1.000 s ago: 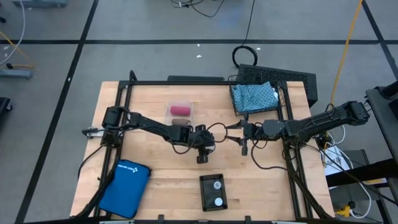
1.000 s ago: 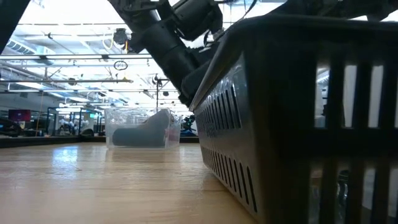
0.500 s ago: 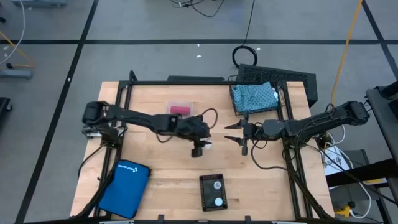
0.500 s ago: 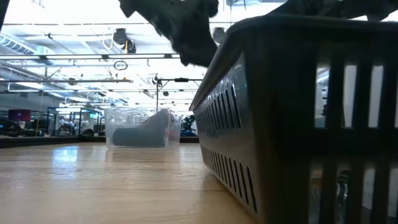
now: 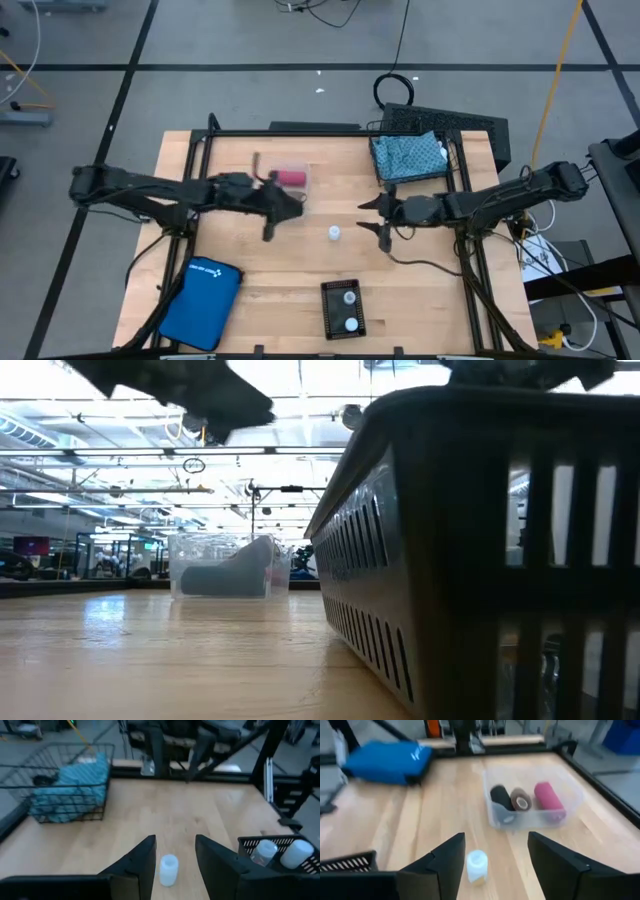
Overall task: Pick & Place Medicine items
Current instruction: Put the transparent pill bottle into the black bin
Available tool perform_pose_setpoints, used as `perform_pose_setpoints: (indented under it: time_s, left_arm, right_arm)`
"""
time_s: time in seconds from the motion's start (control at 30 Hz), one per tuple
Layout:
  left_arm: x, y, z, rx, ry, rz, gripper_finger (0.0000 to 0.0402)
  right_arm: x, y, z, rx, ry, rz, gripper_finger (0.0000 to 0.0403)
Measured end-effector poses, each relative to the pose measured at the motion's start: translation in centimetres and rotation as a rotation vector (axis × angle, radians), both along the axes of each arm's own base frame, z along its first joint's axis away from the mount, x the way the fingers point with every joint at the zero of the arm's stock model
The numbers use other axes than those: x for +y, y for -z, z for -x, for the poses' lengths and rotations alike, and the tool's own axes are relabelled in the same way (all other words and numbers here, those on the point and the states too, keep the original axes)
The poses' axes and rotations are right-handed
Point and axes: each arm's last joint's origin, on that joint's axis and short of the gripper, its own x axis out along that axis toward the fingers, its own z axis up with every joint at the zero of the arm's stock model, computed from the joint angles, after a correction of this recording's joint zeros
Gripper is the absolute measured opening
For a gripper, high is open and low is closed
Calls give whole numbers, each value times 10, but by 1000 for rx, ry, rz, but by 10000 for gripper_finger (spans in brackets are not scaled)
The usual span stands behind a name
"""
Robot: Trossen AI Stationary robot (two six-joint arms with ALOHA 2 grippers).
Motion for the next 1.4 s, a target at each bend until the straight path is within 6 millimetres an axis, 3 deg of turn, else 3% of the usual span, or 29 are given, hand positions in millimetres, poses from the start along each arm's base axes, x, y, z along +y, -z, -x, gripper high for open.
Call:
perform_pose_setpoints:
  time_s: [0.23, 0.37, 0.5, 0.67, 0.87, 1.0, 1.4]
  left_arm:
    - [3, -21, 66, -122, -34, -33, 163]
    - [4, -24, 98, -187, -93, -48, 175]
    - [4, -18, 116, -242, -109, -36, 185]
    - [4, -5, 123, -243, -115, -2, 195]
    - [4, 3, 123, -224, -120, 24, 204]
    - [4, 3, 122, -219, -120, 22, 198]
    - [6, 3, 122, -220, -205, 2, 168]
  right_arm:
    - [7, -11, -49, 293, -17, 79, 207]
    - [12, -2, -80, 428, -77, 115, 202]
    - [11, 12, -107, 481, -140, 85, 208]
    - [-3, 36, -121, 591, -107, 75, 234]
    - [-13, 55, -130, 621, -144, -68, 262]
    - [-13, 58, -131, 632, -150, -71, 267]
    - [-13, 66, -135, 633, -165, -47, 207]
